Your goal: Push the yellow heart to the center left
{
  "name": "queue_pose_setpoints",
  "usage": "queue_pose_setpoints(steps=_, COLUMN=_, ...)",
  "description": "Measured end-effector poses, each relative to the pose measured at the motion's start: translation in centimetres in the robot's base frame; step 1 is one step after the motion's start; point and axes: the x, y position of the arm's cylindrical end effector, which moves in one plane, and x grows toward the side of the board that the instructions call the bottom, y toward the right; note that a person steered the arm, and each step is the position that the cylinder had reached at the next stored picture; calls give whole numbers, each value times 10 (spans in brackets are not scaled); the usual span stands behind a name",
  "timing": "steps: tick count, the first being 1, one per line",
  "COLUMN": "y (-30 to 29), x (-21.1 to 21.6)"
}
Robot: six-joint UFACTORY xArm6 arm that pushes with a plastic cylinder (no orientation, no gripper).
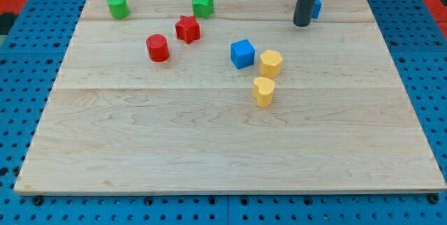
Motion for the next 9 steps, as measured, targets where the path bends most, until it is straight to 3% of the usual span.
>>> queue_pose_setpoints(steps=2, y=-98, x=15)
queue_pose_setpoints(steps=3, y=-117, x=6)
queue_pose_setpoints(steps=4, y=-73, x=22)
queue_pose_setpoints(steps=5, y=1, x=92)
queue_pose_setpoints(steps=6, y=-66, x=123)
queue_pose_setpoints(steps=7, y=-64, x=159)
queue_pose_setpoints(steps=9, y=-60, x=171)
